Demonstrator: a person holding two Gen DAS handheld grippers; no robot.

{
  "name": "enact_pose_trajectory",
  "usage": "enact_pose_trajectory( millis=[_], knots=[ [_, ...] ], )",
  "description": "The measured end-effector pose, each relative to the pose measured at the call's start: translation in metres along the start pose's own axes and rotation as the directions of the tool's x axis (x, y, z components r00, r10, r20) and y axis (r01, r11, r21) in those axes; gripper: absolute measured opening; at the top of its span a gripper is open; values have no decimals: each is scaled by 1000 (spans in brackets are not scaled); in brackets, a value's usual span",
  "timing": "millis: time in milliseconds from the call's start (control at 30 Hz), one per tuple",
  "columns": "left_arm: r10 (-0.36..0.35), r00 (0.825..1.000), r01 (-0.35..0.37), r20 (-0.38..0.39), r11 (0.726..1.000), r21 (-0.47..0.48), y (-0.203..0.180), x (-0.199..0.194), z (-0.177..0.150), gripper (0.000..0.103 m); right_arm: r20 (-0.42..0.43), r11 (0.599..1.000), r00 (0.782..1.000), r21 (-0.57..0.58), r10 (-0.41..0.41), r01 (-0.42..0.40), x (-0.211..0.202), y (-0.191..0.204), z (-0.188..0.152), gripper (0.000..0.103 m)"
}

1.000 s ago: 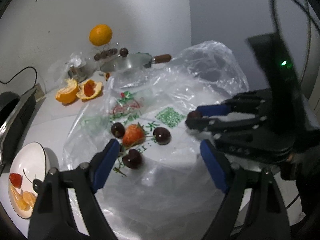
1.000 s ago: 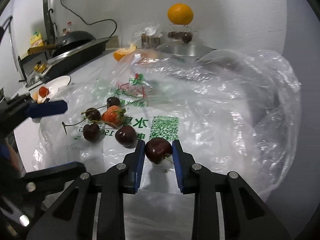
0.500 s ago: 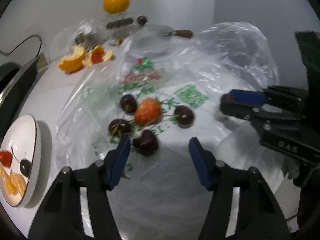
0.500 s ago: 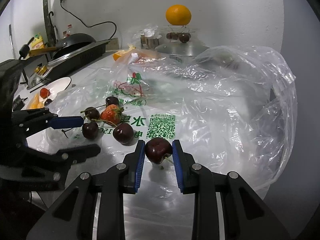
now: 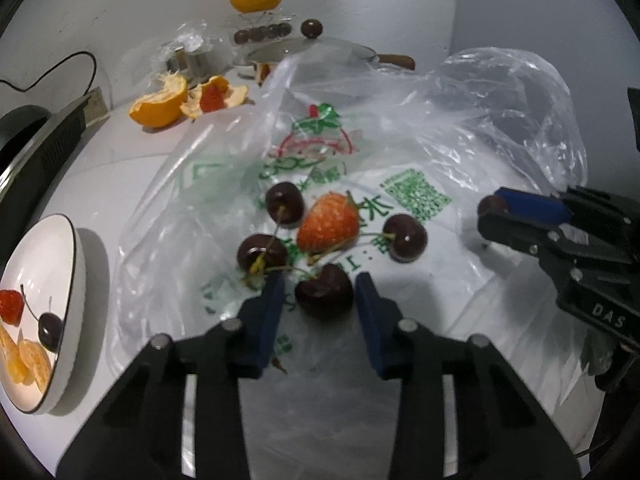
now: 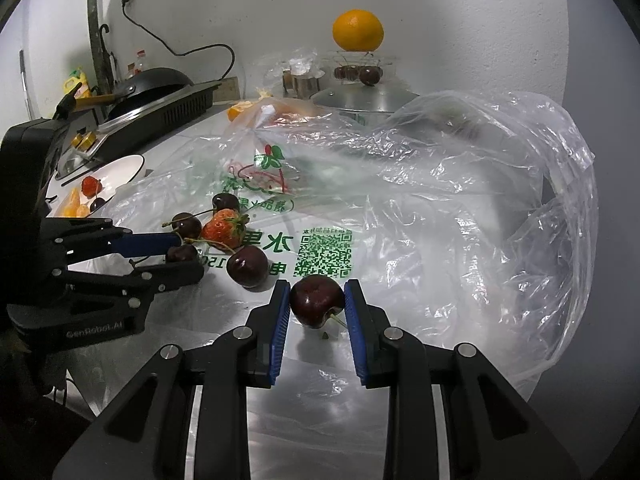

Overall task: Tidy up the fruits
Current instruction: 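Grasp another dark cherry with the left tool while the right tool holds its cherry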

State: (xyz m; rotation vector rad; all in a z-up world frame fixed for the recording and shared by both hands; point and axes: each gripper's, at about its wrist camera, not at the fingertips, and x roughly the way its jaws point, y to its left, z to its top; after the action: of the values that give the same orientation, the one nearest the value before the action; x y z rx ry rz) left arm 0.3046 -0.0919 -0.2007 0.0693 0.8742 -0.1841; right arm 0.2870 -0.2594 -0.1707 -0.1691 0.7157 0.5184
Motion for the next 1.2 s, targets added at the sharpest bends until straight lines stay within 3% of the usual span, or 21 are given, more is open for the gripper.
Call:
enact_pose_trajectory(
  millis=[567, 1200],
  knots=[
    [-70, 996, 67, 48, 996, 59, -13, -30, -9, 33, 30, 1000, 999, -21, -14, 14, -17, 14, 5, 29],
    [-20, 1000, 20, -1, 1000, 22, -9, -2, -1, 36, 27, 1000, 1000, -25, -9, 10, -14, 13, 5, 29]
  ],
)
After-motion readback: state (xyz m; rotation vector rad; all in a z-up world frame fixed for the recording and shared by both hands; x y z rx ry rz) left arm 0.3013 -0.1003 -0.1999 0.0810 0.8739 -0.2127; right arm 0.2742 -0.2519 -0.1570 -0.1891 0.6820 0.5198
